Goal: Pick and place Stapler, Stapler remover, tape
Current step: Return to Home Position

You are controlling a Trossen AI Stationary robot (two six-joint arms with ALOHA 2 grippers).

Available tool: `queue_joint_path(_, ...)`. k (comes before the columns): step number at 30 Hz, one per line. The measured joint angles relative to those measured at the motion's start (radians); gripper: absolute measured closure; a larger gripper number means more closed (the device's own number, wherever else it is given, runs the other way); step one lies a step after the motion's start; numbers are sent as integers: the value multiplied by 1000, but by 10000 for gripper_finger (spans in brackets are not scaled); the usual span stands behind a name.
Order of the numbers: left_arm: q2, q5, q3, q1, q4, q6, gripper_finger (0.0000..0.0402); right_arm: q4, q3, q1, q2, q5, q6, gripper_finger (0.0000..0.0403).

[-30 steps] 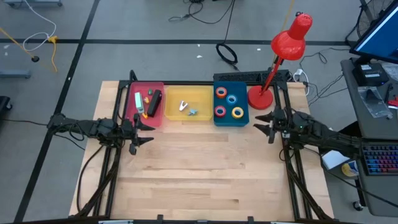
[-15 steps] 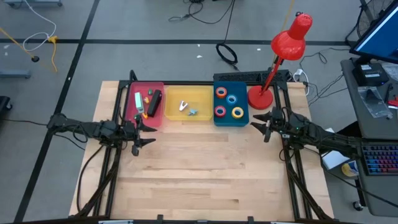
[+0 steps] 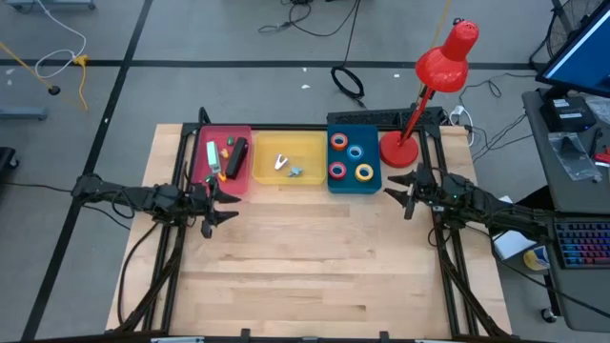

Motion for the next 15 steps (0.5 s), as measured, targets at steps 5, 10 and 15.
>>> queue_joint_path(5,0,0,0,0,0,2,195,0,0,0,0,0,125,204)
queue_joint_path(10,0,0,0,0,0,4,195,0,-1,0,0,0,146,204)
queue_joint_path(15,0,0,0,0,0,4,195,0,-1,0,1,-1,146,204)
